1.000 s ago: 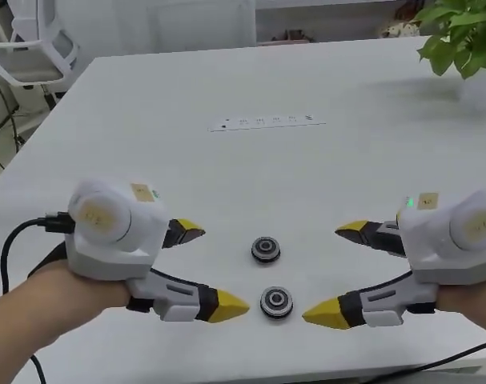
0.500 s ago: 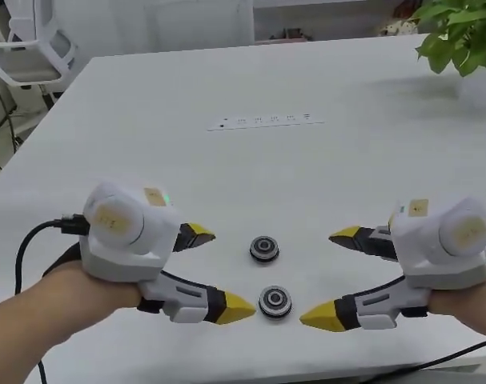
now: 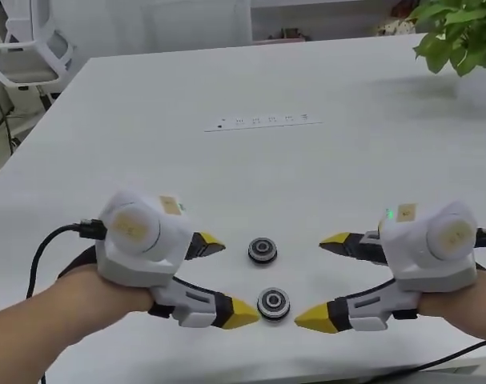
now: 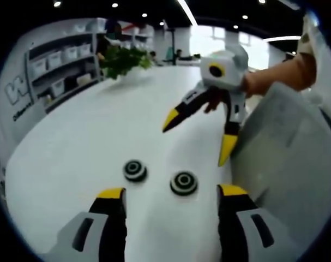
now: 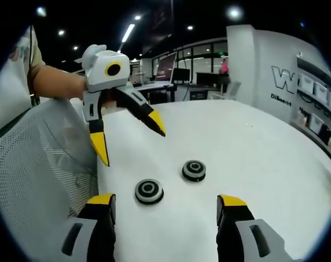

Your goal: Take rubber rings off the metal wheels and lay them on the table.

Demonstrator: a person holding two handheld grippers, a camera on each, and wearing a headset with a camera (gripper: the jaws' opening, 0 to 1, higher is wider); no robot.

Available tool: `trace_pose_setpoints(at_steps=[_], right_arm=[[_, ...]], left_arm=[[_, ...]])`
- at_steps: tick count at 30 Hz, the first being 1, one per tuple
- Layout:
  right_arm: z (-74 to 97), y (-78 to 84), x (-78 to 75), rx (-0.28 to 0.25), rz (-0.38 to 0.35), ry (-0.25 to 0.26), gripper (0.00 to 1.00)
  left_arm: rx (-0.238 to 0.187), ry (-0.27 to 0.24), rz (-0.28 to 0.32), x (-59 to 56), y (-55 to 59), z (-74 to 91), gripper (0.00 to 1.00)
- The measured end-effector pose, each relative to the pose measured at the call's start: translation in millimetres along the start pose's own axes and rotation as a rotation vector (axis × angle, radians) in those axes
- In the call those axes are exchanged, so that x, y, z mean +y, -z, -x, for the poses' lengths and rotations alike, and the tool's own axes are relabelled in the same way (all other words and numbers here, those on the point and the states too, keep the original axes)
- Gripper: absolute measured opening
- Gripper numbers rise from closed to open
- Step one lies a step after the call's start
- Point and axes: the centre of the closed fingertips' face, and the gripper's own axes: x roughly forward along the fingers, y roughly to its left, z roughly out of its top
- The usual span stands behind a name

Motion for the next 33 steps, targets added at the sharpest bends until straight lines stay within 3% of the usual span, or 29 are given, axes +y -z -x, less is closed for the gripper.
trace_pose_setpoints(at_steps=[16,33], right_arm=[[-11.7,8.2,8.9,0.026,0.025,-0.045,0.54],[-18.8,15.7,16.4,0.039,-0.002,-0.084,0.35]], left_arm=[[0.015,0.026,-0.017,-3.3,2.9,-11.9,0.54],[0.035,0.069,-0.024,-14.0,6.5,-25.6,0.44]])
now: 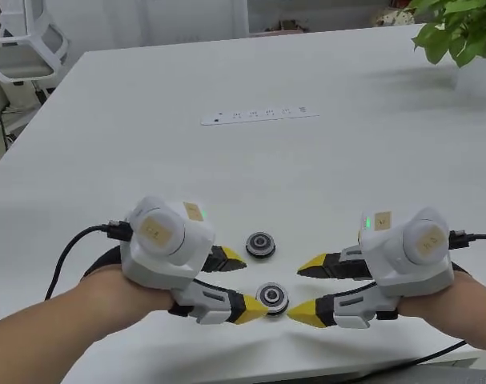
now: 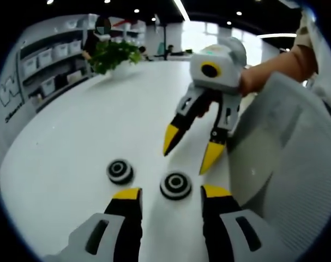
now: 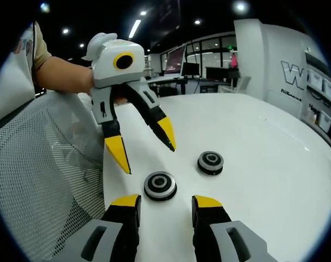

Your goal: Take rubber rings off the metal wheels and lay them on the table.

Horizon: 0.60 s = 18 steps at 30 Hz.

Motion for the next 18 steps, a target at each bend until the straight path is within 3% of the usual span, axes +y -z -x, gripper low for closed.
trace_pose_setpoints(at_steps=[18], right_arm=[[-4.2,4.3,2.9,0.009,-0.020,-0.027,0.31]], left_arm=[[0.006,0.035,-0.003,-7.1,-1.9,-15.3,0.29]])
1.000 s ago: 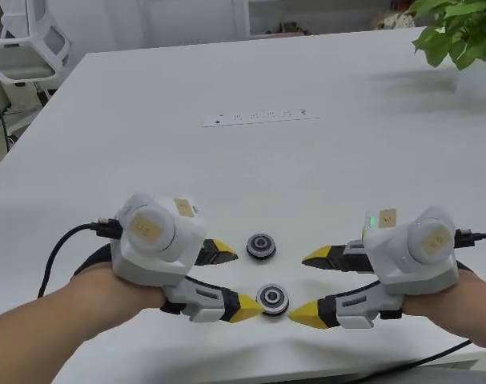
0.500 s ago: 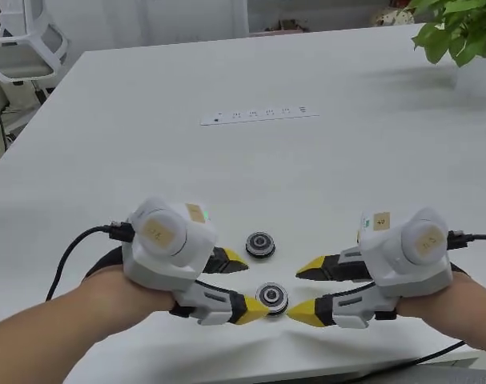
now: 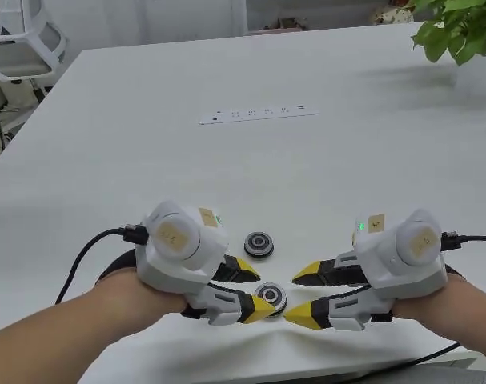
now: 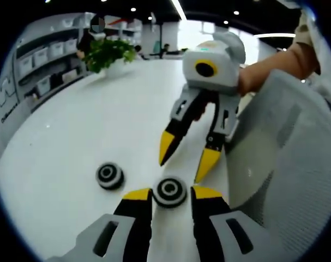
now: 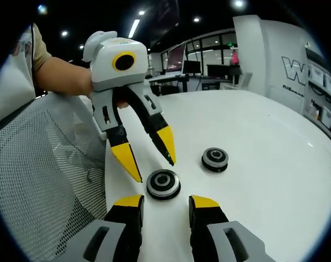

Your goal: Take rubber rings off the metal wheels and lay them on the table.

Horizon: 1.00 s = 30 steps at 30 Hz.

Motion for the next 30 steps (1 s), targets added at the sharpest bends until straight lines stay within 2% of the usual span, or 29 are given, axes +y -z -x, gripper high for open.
trace_pose_setpoints(at_steps=[12,18,30], right_arm=[[-1.4,0.9,0.8,0.004,-0.004,-0.004,0.31],[-1.8,1.6,1.0,0.007,-0.002,-0.005,0.31],[-5.6,-2.1,2.9,-0.005,0.002,-0.018,0.29]], left_arm=[[0.018,0.008,-0.027,-4.6,4.6,-9.0,0.21],[0.024,-0.010,-0.050,-2.4,3.7,-11.0,0.18],[0.014,-0.038,-0.051,1.0,4.2,-12.5,0.14]])
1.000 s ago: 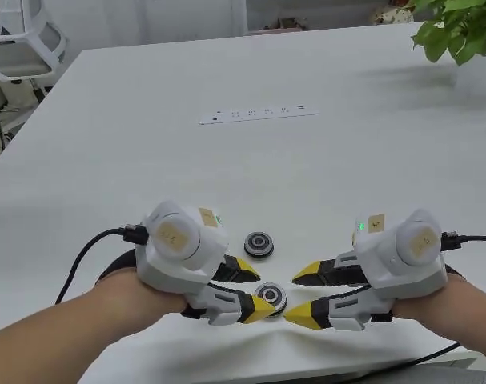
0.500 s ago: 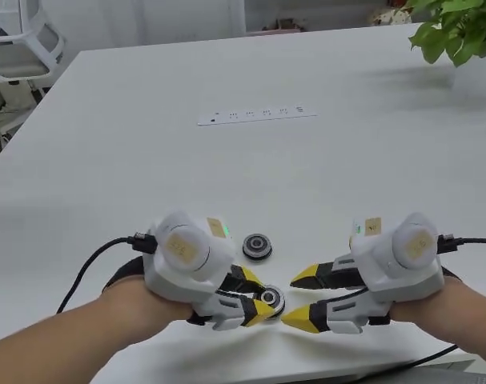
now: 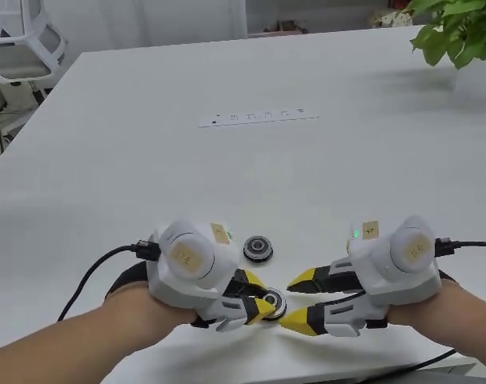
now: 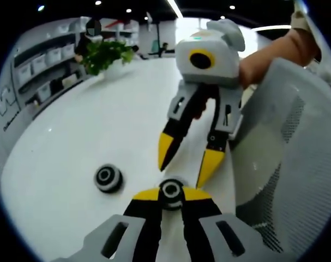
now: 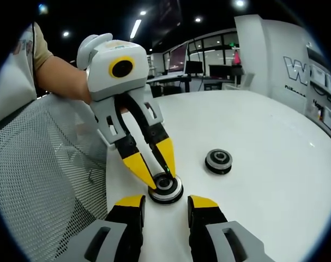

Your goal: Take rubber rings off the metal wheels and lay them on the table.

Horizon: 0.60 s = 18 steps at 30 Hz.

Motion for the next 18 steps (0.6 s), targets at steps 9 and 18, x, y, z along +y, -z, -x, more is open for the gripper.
trace_pose_setpoints(at_steps=[9,18], right_arm=[[-8.4,1.3,4.4,0.011,0.005,-0.032,0.28],[-13.5,1.1,2.7,0.015,0.020,-0.032,0.28]], left_arm=[[-0.005,-0.011,-0.002,0.0,-0.1,0.6,0.14],[-0.004,-0.019,0.003,0.4,-0.3,0.8,0.14]])
